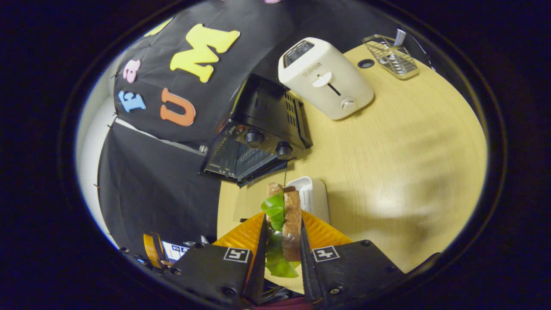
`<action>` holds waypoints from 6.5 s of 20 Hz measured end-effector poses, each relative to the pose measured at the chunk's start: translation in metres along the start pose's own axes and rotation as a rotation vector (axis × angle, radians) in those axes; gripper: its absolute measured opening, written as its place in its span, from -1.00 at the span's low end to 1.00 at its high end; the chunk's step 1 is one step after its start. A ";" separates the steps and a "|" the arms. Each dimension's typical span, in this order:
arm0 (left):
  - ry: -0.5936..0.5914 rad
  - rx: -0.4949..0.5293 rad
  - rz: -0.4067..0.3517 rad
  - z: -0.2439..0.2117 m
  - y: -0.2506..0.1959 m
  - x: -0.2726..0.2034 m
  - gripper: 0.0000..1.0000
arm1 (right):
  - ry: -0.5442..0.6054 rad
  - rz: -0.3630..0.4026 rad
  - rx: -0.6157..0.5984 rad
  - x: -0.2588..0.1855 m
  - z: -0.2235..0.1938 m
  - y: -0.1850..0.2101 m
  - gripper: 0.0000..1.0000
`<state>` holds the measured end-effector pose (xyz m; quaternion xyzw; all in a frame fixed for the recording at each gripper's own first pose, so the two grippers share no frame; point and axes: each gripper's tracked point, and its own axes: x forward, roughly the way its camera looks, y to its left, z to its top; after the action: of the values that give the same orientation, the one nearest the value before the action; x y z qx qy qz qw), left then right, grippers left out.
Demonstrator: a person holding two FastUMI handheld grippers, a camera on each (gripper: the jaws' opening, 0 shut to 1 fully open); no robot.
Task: Open the electric oven with the left hand, put the food in, and close the electric oven.
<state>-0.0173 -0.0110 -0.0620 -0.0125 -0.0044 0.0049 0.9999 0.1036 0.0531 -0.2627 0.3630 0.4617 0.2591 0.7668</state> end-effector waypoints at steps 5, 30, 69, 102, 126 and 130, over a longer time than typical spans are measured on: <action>-0.014 -0.019 -0.024 -0.001 0.007 -0.004 0.92 | -0.117 0.148 0.135 0.010 -0.022 0.030 -0.22; 0.031 0.027 -0.087 -0.005 0.051 -0.044 0.85 | -0.681 0.155 0.299 0.246 0.047 0.144 -0.18; 0.128 -0.073 -0.078 -0.045 0.075 -0.048 0.85 | -0.506 -0.564 -0.744 0.318 0.058 0.122 1.00; 0.205 -0.037 -0.070 -0.097 0.041 0.012 0.85 | -0.817 -0.388 -0.930 -0.024 -0.004 0.215 1.00; 0.746 0.019 -0.103 -0.304 -0.083 0.071 0.86 | -1.069 -0.520 -0.893 -0.221 0.003 0.145 1.00; 0.762 0.046 -0.078 -0.304 -0.082 0.072 0.84 | -1.072 -0.526 -0.864 -0.228 0.006 0.129 1.00</action>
<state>0.0587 -0.1003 -0.3632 0.0090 0.3671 -0.0383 0.9294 0.0007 -0.0384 -0.0392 -0.0171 -0.0480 0.0125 0.9986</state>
